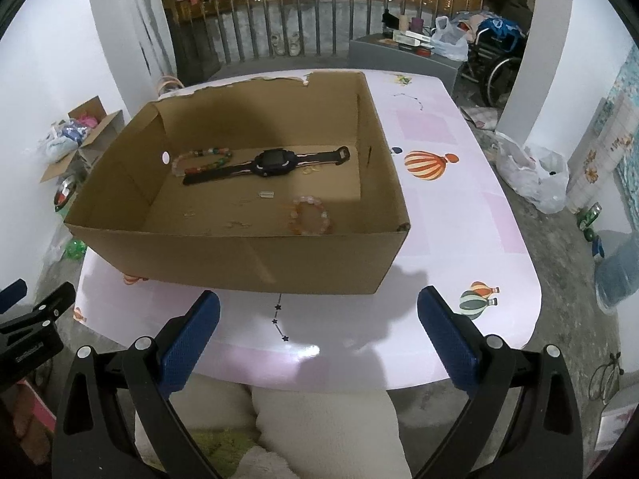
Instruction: Organize jewelry
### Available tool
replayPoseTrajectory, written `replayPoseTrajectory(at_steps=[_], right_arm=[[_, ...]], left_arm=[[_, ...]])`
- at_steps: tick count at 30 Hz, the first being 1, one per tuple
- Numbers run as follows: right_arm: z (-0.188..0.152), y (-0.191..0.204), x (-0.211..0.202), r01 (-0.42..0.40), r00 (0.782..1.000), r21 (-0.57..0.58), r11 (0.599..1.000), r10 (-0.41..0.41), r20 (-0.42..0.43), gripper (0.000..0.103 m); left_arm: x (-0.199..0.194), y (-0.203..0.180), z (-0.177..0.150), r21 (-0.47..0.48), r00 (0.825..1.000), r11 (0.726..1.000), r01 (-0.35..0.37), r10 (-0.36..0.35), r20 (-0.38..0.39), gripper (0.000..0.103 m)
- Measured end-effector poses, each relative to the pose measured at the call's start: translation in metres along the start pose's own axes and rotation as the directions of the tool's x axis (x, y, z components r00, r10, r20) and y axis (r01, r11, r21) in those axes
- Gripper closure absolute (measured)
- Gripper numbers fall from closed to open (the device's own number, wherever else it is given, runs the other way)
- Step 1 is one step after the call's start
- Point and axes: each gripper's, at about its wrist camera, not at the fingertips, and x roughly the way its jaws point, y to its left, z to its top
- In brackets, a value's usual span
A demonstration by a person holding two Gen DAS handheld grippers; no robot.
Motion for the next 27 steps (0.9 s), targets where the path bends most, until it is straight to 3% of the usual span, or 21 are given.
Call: replayPoseTrajectory(at_steps=[27], right_arm=[[0.001, -0.009, -0.002, 0.019, 1.0, 0.024, 1.0, -0.019, 0.005, 0.007]], left_arm=[[-0.002, 0.001, 0.002, -0.031, 1.0, 0.999, -0.016, 0.016, 0.011, 0.008]])
